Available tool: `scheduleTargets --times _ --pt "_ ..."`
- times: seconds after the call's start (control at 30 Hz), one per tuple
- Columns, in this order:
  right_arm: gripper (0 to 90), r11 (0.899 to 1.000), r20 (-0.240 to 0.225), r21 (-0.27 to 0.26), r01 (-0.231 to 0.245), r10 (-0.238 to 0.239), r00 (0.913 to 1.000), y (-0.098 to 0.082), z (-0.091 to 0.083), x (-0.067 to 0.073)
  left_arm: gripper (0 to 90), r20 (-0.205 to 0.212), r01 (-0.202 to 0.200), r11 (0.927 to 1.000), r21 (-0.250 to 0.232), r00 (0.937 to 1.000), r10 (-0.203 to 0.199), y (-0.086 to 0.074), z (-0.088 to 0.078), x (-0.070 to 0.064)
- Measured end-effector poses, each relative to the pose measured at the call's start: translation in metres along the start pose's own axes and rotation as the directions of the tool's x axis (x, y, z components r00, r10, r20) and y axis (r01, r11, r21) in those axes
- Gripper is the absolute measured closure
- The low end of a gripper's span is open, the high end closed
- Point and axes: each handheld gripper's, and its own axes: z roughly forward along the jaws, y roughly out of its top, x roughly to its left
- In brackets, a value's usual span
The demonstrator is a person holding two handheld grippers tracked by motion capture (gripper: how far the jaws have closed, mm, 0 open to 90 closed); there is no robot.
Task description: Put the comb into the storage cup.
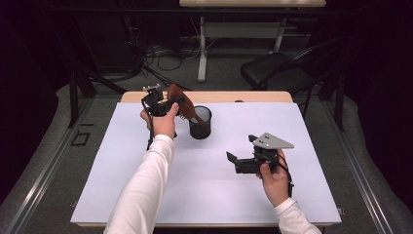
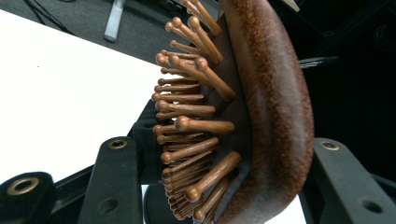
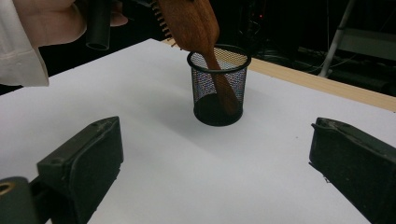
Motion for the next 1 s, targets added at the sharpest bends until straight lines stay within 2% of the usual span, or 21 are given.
scheduleTargets --times 0.63,1.0 --pt "3.6 1.0 -0.002 0.004 0.006 -0.006 1.0 -0.0004 0.001 0.0007 49.2 0.006 -0.006 0.9999 0.009 1.0 0.005 -0.0008 0.002 0.0024" --pt "4.7 1.0 -0.003 0.01 0.004 -0.004 1.0 -0.0011 0.0021 0.0016 48.9 0.032 -0.036 0.9992 0.014 0.9988 0.036 0.0001 0.0025 0.006"
